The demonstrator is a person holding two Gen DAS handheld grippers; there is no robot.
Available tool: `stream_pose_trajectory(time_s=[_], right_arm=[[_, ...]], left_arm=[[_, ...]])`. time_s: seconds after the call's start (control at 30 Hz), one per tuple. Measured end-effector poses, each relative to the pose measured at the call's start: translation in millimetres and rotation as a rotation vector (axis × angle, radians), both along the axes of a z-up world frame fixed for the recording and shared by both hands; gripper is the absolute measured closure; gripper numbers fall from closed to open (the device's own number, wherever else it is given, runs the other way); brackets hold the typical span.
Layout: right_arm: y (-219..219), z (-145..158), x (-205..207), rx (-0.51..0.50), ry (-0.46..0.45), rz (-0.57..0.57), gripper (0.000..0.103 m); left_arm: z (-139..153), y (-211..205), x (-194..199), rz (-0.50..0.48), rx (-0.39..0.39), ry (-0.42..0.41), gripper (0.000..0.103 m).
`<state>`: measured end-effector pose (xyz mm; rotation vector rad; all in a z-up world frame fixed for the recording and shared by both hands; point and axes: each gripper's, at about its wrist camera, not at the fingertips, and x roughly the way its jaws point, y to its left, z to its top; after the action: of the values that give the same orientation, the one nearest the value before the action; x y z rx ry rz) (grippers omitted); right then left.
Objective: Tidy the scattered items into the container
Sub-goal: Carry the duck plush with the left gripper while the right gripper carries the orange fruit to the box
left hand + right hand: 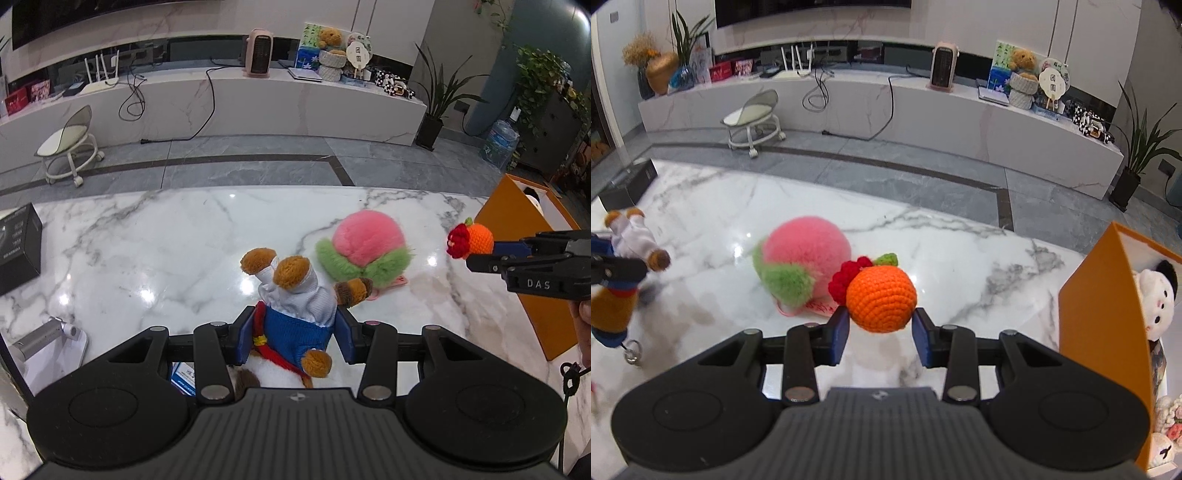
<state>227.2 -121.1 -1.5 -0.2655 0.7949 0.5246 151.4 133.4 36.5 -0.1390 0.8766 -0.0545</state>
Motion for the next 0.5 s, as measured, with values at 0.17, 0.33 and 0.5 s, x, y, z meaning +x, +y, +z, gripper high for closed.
stream_pose_trajectory(time_s=[0.17, 0.33, 0.5], right_arm=[[-8.4, 16.8, -7.8, 0.043, -0.019, -0.002, 0.063], [-20.0, 27.0, -12.7, 0.065, -0.026, -0.006, 0.063], [-33.8, 39.1, -16.5, 0.095, -0.038, -0.024, 0.063]], left_arm=[[12.2, -16.6, -2.1, -0.021, 0.018, -0.014, 0.053], [21.1, -30.9, -4.3, -0.032, 0.036, -0.024, 0.054], [30.2, -42.2, -7.2, -0.039, 0.045, -0.046, 0.056]])
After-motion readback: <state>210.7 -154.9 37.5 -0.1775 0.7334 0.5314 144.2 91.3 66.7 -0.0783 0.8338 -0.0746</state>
